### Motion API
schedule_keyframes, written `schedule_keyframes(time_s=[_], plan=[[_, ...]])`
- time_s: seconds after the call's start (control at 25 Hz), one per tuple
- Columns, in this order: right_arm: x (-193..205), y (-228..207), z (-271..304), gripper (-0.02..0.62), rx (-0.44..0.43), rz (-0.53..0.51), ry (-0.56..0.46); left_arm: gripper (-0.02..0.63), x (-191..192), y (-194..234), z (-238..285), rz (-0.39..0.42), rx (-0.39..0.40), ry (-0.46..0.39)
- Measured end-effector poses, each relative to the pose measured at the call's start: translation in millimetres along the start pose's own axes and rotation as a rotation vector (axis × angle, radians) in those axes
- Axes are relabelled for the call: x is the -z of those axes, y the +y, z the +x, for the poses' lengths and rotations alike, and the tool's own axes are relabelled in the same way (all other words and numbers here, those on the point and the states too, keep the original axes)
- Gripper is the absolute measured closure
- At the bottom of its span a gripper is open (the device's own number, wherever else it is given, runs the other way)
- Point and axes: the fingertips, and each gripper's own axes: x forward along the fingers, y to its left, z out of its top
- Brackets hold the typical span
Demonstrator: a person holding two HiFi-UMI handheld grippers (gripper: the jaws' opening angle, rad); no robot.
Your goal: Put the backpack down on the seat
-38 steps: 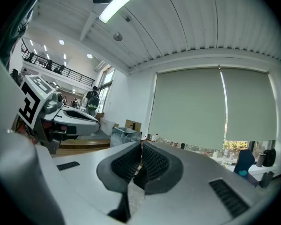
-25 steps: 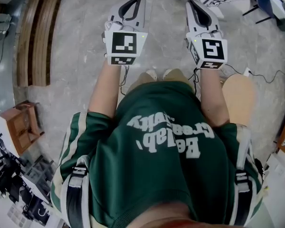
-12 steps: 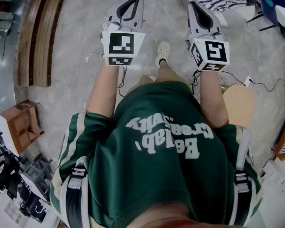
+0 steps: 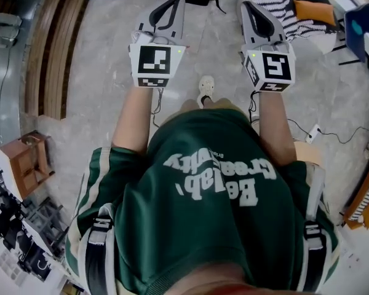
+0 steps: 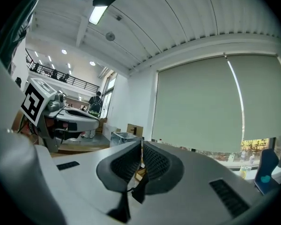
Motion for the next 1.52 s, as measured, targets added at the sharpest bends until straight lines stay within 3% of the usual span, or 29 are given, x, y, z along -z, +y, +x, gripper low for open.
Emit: schedule_keyframes(time_s=[0.32,0.8,1.12,1.52], plan=[[5.6,-67.3,95.4,0.558,-0.058,0.009,-0.006,0.588,1.8,33.9,110.5,0.002,-0.04,0.03],[17.9,-97.3,196.7,0.558,-0.067,0.018,0.007,0.588,28.4,96.1,190.8,-0.009,-0.04,0.054],[27.8,-118.6,326.0,0.558,-0.034,0.003,0.043,0.588,59.4,178.9,286.5,0.02,0.007,0.054],[37.0,-140.0,499.7,0.558,0.0,-0.013,0.092,0.588,110.3,298.5,416.0,-0.006,0.082,0.074]])
